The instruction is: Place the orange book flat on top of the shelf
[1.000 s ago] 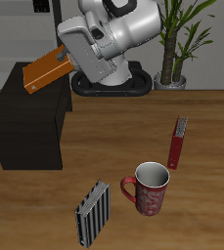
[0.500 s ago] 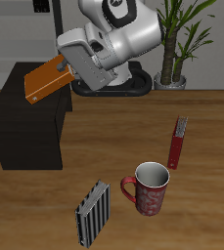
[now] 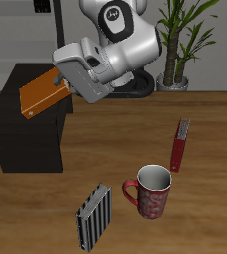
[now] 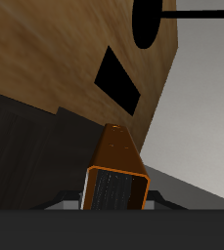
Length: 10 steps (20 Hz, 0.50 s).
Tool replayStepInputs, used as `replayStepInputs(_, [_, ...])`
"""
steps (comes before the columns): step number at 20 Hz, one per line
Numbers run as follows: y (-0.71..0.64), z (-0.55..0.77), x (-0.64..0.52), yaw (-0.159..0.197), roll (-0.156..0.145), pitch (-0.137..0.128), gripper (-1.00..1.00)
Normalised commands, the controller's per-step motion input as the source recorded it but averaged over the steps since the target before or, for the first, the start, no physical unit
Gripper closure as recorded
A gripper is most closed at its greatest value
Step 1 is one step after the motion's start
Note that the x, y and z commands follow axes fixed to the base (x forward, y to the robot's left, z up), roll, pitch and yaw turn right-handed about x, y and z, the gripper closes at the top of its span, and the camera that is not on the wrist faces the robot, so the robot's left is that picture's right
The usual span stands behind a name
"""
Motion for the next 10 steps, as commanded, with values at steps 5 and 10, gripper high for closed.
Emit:
replayStepInputs(5, [-0.08,-0.3,-0.1,0.005,-0.014,0.051,1.0])
replayStepInputs(10, [-0.03,-0.37,-0.06,0.018,0.034,0.08,1.0])
